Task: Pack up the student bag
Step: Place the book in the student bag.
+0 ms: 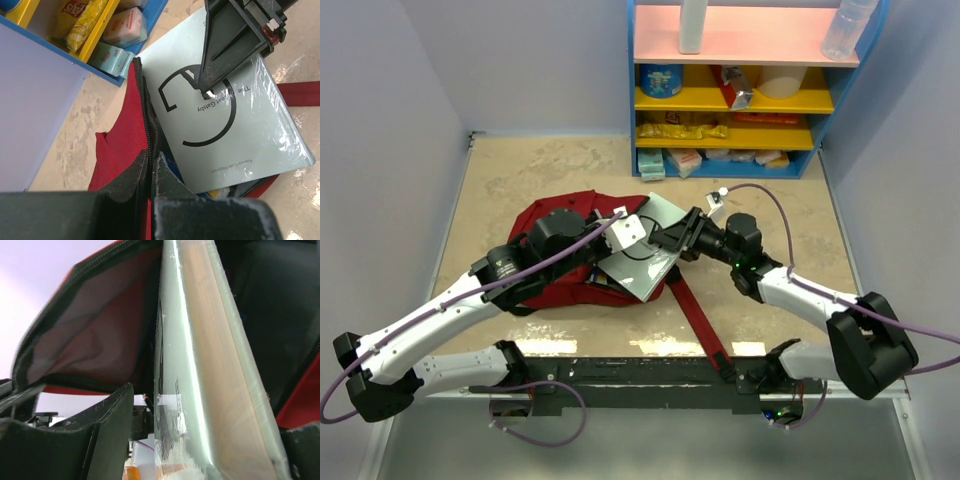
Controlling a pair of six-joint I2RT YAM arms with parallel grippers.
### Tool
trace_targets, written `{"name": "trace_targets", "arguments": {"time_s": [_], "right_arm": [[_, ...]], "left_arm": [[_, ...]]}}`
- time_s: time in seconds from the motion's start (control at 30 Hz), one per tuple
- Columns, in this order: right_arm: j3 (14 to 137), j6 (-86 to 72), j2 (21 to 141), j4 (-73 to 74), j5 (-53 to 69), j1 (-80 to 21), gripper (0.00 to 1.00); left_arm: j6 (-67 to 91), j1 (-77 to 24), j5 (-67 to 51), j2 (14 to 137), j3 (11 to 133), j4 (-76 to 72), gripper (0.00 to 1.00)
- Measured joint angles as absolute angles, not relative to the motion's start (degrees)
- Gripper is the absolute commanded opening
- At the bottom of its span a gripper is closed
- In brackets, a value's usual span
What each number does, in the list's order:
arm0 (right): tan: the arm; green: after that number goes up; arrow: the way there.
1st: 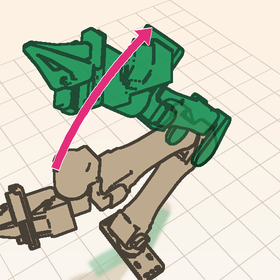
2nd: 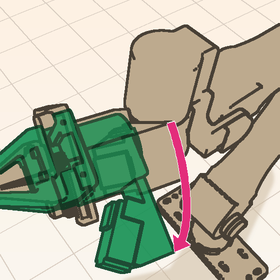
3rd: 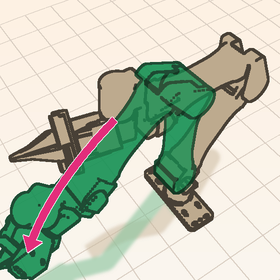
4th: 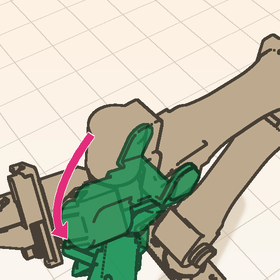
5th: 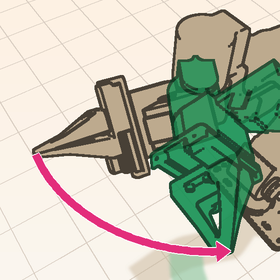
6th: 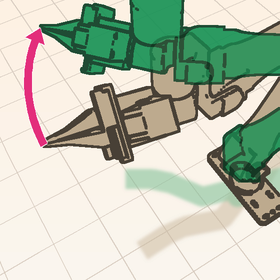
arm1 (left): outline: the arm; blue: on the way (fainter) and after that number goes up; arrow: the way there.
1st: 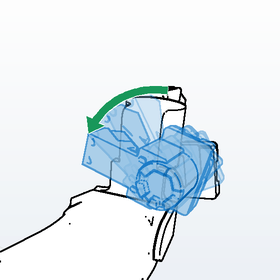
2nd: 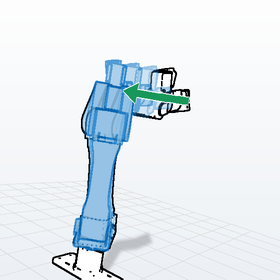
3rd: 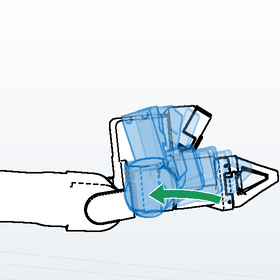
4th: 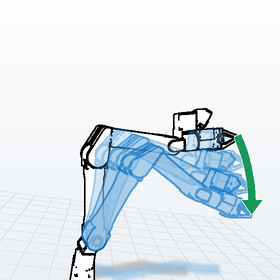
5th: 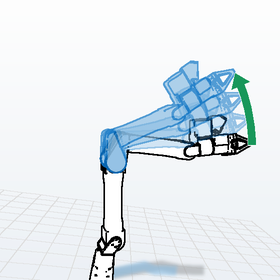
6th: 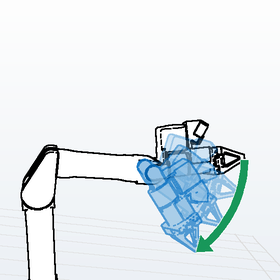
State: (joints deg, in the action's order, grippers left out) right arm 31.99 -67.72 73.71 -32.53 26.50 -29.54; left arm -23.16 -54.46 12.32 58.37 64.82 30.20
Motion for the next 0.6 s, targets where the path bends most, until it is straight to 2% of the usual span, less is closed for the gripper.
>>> {"name": "trace_targets", "arguments": {"time_s": [0.27,0.6], "right_arm": [[32.2,-68.8,72.6,-34.3,26.0,-30.3,0.0],[38.4,-70.0,87.6,-39.7,22.7,-39.7,0.0]], "left_arm": [[-23.1,-54.5,11.4,57.9,63.9,30.1,0.0],[-23.0,-54.5,10.4,57.9,63.9,30.3,0.0]]}}
